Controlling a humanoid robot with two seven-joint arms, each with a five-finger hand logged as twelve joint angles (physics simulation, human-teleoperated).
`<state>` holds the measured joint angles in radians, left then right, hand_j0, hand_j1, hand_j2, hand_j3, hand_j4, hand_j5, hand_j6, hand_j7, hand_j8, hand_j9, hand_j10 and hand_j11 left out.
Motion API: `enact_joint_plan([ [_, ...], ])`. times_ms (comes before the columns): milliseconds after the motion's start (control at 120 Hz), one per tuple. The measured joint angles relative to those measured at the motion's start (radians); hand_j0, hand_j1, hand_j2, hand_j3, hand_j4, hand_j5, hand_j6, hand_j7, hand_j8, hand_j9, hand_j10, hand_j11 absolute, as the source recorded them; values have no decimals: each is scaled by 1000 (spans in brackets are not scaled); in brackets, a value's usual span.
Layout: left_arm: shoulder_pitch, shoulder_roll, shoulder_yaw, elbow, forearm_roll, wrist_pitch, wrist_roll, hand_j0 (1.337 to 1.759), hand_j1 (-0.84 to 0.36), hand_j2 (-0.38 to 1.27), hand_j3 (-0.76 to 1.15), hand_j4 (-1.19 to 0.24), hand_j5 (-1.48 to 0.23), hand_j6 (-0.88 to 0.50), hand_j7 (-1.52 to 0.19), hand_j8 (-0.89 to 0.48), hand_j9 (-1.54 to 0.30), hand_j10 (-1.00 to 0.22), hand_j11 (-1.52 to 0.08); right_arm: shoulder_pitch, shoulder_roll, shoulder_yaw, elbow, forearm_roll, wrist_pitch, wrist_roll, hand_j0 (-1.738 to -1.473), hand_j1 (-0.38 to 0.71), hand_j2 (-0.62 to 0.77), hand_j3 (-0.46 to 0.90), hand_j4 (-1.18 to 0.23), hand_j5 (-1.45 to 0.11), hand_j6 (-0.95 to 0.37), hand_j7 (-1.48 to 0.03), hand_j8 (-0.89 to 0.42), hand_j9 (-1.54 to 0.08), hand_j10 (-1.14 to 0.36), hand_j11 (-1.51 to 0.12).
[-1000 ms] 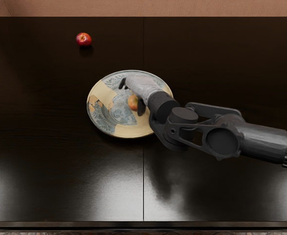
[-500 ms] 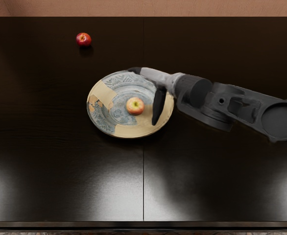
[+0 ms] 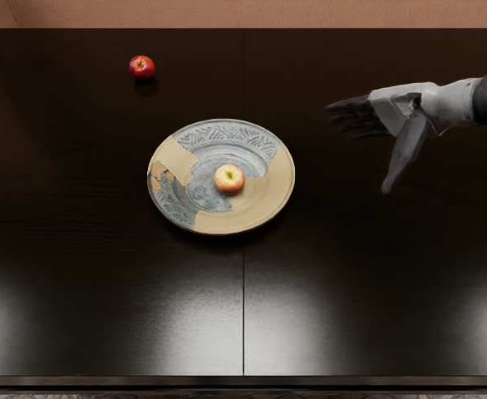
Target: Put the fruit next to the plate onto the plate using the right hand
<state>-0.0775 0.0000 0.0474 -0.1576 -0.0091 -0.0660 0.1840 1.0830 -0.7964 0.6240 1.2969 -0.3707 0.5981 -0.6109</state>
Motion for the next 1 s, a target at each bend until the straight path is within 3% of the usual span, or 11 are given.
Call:
enact_joint_plan([
  [217,-2,0,1,-3,2,-1,0,1658,339,2,0,-9,-11,-9,-11,-9,-11,-9,-11,-16,-46,2,-42,73,12,0,-1658,-349,0,0,-2,-1,-3,-1,-2,-1,-2,-1],
  [1000,-2,0,0,-3,5,0,2,1658,339,2,0,-9,-11,-9,-11,-9,-11,-9,-11,-22,-43,-6,-45,80,13,0,-1658,-349,0,0,-2,0,-2,0,-2,0,-1,0],
])
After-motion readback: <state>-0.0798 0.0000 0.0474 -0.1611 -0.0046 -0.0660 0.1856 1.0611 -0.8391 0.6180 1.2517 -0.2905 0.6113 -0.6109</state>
